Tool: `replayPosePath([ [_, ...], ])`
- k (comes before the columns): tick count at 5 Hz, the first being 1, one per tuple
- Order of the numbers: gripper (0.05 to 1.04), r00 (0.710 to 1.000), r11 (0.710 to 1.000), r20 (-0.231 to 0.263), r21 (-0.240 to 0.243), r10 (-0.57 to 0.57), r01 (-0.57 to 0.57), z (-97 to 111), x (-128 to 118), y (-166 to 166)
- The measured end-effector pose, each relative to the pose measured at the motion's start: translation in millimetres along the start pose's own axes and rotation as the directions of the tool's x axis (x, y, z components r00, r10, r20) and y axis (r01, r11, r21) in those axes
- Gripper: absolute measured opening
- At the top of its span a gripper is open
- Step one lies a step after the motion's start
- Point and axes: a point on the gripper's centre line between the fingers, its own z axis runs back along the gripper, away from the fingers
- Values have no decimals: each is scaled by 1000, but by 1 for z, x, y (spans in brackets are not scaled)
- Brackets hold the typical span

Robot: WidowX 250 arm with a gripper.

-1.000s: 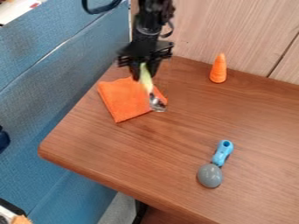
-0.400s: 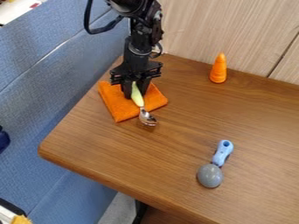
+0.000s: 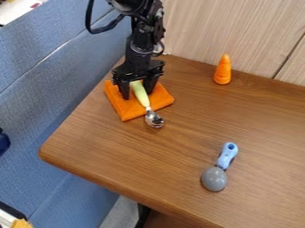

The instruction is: Move the yellow spoon and place it on the orange towel

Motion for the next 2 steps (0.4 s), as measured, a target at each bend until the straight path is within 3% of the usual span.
replayPosePath([
  [1,998,999,1000,-25,16,-26,27,2,-3,2],
  [2,999,998,999,59,-8,-38,38,35,6,1],
])
